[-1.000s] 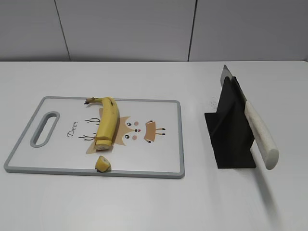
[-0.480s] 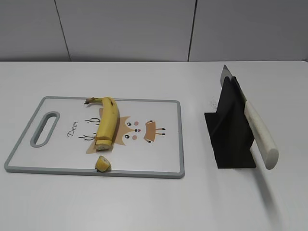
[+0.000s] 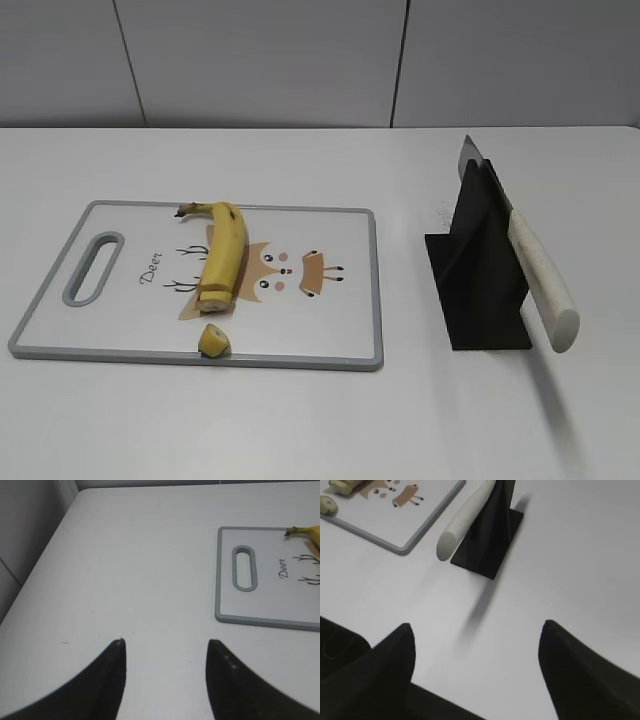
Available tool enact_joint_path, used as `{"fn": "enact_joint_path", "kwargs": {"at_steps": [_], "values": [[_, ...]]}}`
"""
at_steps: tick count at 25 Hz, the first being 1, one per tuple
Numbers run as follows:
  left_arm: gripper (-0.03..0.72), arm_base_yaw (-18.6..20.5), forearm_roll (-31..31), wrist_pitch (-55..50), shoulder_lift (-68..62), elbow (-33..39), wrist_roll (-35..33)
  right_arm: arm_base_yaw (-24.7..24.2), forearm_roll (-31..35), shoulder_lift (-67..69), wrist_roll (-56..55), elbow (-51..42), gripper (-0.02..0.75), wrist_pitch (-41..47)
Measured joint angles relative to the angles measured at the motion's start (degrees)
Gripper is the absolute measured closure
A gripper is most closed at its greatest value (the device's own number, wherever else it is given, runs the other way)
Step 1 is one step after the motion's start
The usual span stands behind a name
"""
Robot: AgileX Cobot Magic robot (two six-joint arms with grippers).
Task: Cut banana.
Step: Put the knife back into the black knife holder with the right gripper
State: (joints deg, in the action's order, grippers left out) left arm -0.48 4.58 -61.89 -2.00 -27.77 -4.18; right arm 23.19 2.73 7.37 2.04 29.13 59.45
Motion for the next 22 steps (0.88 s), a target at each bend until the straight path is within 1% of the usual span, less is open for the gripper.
{"fn": "enact_joint_path", "kwargs": {"at_steps": [7,11,14,17,22], "values": [[0.204,0.0,0.0,0.0,0.0,0.0,0.0,0.0,0.1,-7.2,0.0,0.0,0.145,0.1],[0.204,0.0,0.0,0.0,0.0,0.0,0.0,-0.1,0.9,-7.7,0.0,0.0,0.145,0.2],[0.191,0.0,0.0,0.0,0.1,0.0,0.0,-1.5,1.2,-7.7,0.0,0.0,0.145,0.3],[0.172,0.0,-0.1,0.0,0.1,0.0,0.0,-5.8,1.5,-7.7,0.0,0.0,0.145,0.3],[0.166,0.0,-0.1,0.0,0.1,0.0,0.0,-15.8,1.6,-7.7,0.0,0.0,0.145,0.3]]}}
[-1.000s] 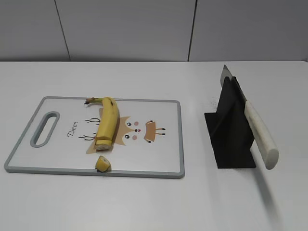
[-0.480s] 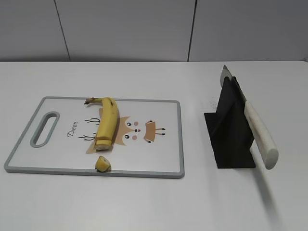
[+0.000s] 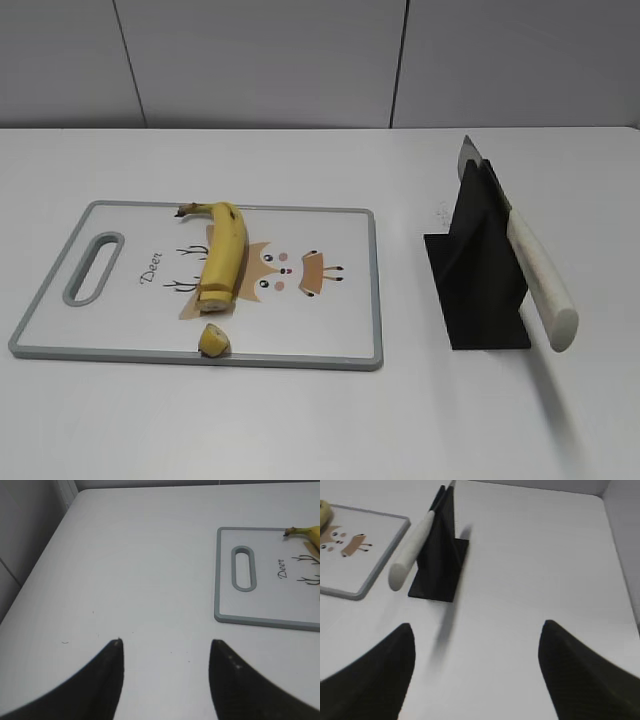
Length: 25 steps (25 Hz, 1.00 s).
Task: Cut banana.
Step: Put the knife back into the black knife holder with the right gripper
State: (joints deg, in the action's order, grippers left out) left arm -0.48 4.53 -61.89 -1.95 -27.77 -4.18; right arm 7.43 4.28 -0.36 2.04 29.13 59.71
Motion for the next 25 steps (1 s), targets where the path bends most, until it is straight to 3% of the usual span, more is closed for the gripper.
{"fn": "enact_joint_path", "kwargs": {"at_steps": [6,25], "values": [[0.165,0.0,-0.1,0.0,0.0,0.0,0.0,-6.6,0.1,0.0,0.0,0.0,0.145,0.0],[0.166,0.0,-0.1,0.0,0.0,0.0,0.0,-6.9,0.5,0.0,0.0,0.0,0.145,0.0]]}}
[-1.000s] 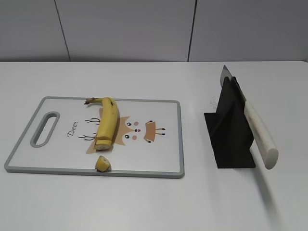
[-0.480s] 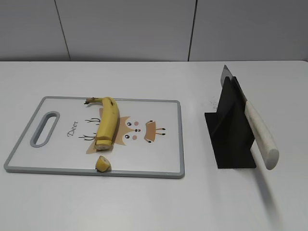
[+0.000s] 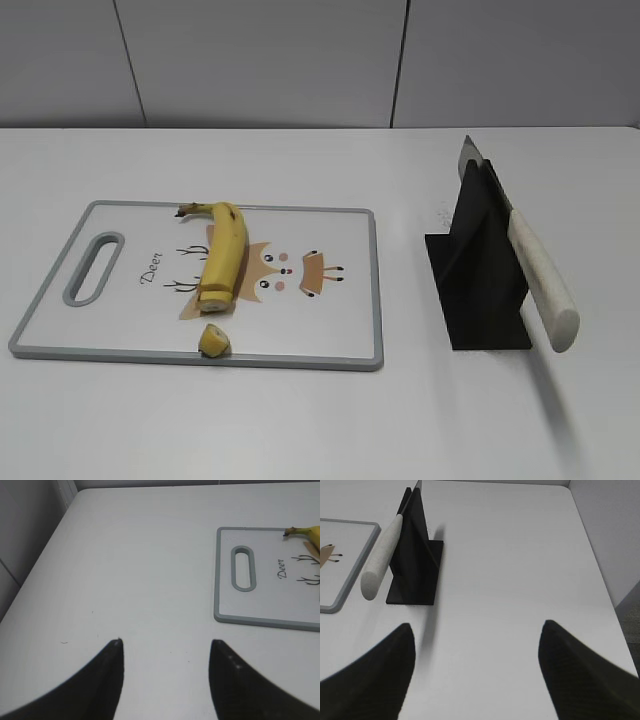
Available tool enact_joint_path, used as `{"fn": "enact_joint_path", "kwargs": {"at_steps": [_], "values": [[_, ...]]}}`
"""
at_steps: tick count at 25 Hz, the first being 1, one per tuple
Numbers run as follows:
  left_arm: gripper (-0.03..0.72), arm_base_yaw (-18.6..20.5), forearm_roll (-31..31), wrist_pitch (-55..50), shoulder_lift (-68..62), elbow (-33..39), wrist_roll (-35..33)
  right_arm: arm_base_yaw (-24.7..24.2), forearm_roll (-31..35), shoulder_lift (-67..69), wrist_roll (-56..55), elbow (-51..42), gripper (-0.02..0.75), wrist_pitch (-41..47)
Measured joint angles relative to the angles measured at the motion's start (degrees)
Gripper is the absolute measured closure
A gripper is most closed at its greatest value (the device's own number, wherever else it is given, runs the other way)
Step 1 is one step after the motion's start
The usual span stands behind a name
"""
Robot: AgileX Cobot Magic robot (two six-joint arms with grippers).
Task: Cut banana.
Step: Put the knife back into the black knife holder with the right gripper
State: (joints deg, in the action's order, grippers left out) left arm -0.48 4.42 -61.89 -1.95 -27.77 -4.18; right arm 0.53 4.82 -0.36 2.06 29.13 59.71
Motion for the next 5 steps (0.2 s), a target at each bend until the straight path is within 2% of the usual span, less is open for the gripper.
{"fn": "enact_joint_path", "kwargs": {"at_steps": [5], "values": [[0.166,0.0,0.0,0.0,0.0,0.0,0.0,0.0,0.0,0.0,0.0,0.0,0.145,0.0]]}}
